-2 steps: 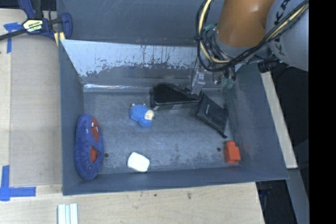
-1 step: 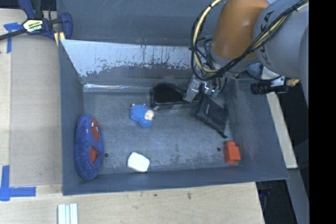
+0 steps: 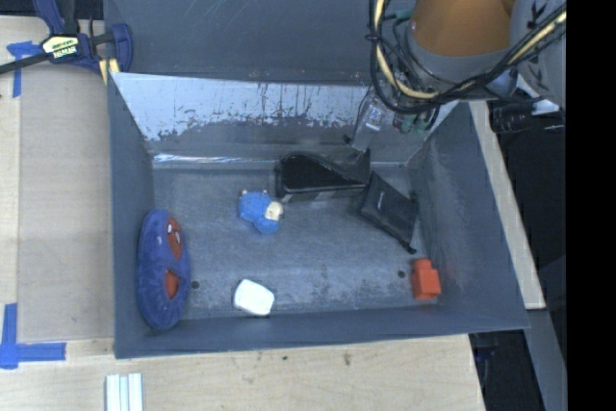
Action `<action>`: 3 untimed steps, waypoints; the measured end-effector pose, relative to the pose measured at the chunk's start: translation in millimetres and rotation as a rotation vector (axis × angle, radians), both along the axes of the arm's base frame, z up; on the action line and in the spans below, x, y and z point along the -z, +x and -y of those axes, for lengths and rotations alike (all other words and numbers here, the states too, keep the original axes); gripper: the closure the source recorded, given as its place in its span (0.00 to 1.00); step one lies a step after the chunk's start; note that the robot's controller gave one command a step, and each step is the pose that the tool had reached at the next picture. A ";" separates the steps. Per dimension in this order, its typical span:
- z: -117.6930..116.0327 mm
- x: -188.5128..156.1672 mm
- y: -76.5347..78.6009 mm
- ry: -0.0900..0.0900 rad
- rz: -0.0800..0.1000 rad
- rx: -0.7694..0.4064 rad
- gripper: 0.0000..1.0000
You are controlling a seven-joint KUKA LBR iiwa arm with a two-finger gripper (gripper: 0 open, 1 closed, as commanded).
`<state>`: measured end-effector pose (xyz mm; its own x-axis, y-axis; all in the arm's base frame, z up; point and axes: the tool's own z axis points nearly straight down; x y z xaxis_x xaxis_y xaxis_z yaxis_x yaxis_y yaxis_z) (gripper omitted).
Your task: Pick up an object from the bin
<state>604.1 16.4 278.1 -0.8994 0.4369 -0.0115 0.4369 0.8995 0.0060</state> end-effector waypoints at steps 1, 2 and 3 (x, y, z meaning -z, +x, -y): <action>6.3 108.4 -3.4 -0.002 -0.018 -0.092 1.00; 8.1 5.3 18.7 -0.002 0.001 -0.097 1.00; 11.7 83.4 -24.2 -0.002 -0.020 -0.087 1.00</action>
Offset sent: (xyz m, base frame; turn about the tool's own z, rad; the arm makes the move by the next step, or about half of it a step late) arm -0.0023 -0.0055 -0.1035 -0.0911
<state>579.9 4.8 194.7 -0.9340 0.3571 0.0062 0.3571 0.9341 -0.0033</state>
